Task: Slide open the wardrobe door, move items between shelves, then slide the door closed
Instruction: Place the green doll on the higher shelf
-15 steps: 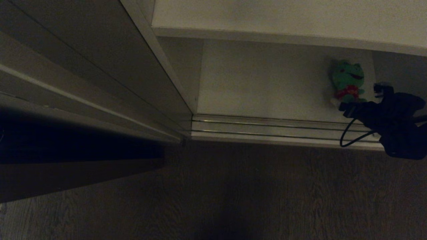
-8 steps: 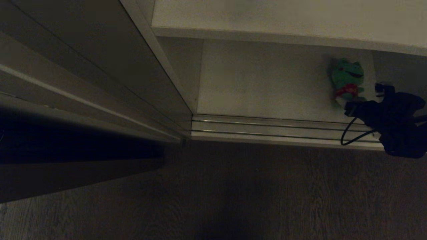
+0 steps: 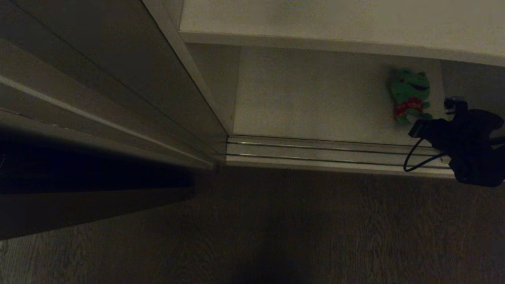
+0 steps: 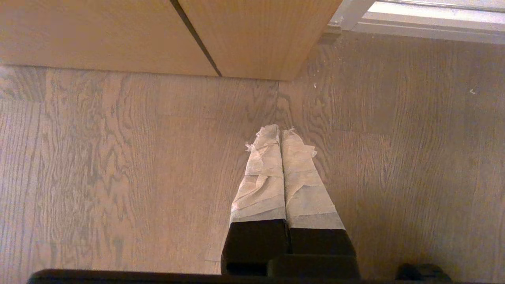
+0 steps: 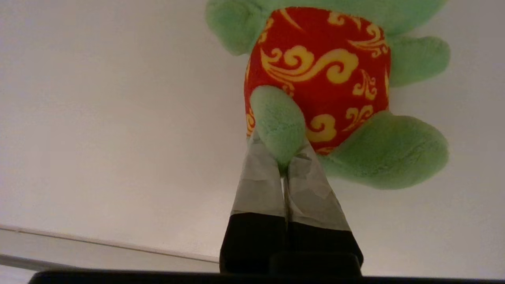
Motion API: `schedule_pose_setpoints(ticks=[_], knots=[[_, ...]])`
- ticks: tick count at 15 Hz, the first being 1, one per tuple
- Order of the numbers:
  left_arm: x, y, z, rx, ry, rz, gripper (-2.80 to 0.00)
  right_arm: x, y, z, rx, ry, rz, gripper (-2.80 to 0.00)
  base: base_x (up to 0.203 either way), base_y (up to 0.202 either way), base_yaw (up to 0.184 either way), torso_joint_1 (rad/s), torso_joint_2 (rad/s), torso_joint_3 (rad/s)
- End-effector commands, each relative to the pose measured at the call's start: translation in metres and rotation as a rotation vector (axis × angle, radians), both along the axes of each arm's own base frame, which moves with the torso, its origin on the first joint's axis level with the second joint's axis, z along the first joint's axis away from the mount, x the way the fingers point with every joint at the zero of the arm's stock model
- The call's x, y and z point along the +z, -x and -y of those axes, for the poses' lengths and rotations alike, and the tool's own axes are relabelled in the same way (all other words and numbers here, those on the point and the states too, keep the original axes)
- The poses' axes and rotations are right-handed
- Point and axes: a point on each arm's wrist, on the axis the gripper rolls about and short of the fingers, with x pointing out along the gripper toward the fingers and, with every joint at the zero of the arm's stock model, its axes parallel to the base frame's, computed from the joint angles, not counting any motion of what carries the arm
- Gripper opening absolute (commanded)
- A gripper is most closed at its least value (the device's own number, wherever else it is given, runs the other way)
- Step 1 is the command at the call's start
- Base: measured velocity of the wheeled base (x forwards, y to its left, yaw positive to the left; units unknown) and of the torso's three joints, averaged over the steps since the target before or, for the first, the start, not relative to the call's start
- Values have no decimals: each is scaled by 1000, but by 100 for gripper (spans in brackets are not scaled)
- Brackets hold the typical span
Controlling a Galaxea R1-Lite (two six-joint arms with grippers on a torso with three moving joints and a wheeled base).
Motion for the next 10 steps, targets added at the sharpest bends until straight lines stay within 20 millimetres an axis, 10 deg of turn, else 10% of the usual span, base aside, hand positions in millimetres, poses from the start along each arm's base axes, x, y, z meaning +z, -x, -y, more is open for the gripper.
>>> schedule_pose_setpoints(ticks=[1, 10], knots=[[0, 0, 0, -1, 0, 0, -280, 3, 5, -1, 1, 0, 0, -280, 0, 0, 0, 0, 0, 0], [0, 0, 0, 1, 0, 1, -280, 51, 72, -12, -7, -28, -16, -280, 0, 0, 0, 0, 0, 0]])
